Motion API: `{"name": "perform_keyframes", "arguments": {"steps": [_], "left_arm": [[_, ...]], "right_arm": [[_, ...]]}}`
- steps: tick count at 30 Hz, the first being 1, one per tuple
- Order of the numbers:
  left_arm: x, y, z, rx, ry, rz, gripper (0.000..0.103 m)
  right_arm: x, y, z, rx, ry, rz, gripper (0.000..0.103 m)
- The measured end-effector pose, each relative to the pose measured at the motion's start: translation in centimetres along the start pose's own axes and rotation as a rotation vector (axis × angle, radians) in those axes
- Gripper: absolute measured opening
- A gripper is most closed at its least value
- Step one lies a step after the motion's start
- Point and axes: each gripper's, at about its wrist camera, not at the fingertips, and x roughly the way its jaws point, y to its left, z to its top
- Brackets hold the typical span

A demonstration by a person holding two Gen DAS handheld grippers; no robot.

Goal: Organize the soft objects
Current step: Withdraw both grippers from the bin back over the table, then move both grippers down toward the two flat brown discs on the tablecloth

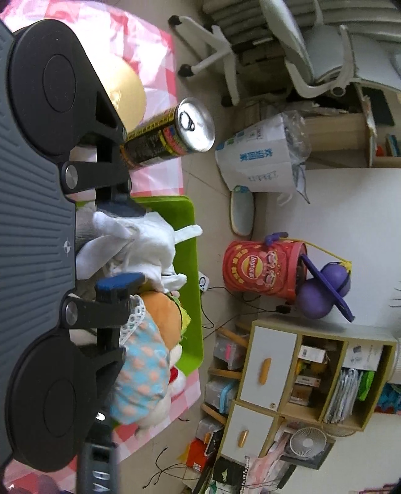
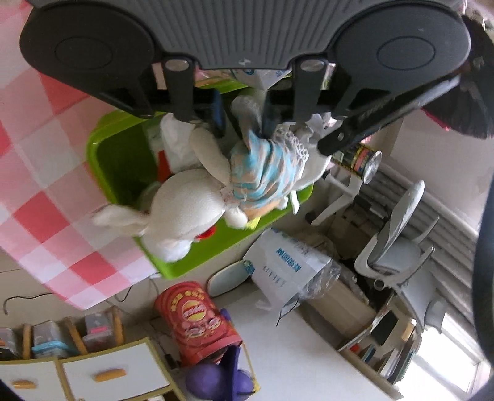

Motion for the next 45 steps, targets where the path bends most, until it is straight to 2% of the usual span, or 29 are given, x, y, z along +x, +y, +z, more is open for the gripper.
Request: {"name": "perform_keyframes", "arguments": {"steps": [2, 3, 6, 10, 18, 20, 27, 34, 39, 45], "left_arm": [[-1.2, 0.1, 0.0, -0.001, -0.010, 0.000, 0.053], [-1.9, 0.2, 0.0, -0.003, -0.013, 0.001, 0.054], [-3.6, 0.6, 0.0, -0.016, -0.022, 0.009, 0.067], [-6.1, 1.1, -0.4, -0.034, -0.032, 0.011, 0.081], [-9.6, 2.7, -2.6, -0.076, 0.009, 0.022, 0.085], [-10.4, 3.3, -3.6, -0.103, 0.015, 0.028, 0.097], [-12.5, 5.2, -7.5, -0.183, 0.044, 0.047, 0.098], [-12.7, 5.8, -10.9, -0.191, 0.038, 0.086, 0.098], [-11.5, 6.2, -13.1, -0.136, 0.022, 0.092, 0.098], [-9.0, 7.3, -14.4, -0.151, 0.015, 0.050, 0.098]], "right_arm": [[-1.6, -0.1, 0.1, 0.012, -0.022, -0.015, 0.020], [-2.3, -0.1, 0.1, 0.016, -0.033, -0.020, 0.021], [-4.3, 0.0, 0.3, 0.029, -0.055, -0.037, 0.026], [-7.1, -0.1, -0.1, 0.037, -0.084, -0.067, 0.042], [-10.6, -0.2, -1.9, 0.036, -0.103, -0.099, 0.056], [-11.3, -0.1, -2.7, 0.022, -0.101, -0.102, 0.060], [-12.2, 0.4, -6.1, -0.022, -0.078, -0.119, 0.067], [-11.7, 1.4, -9.2, -0.100, -0.062, -0.137, 0.072], [-10.0, 3.0, -12.2, -0.270, -0.024, -0.157, 0.072], [-7.5, 4.4, -16.0, -0.454, 0.012, -0.142, 0.074]]}}
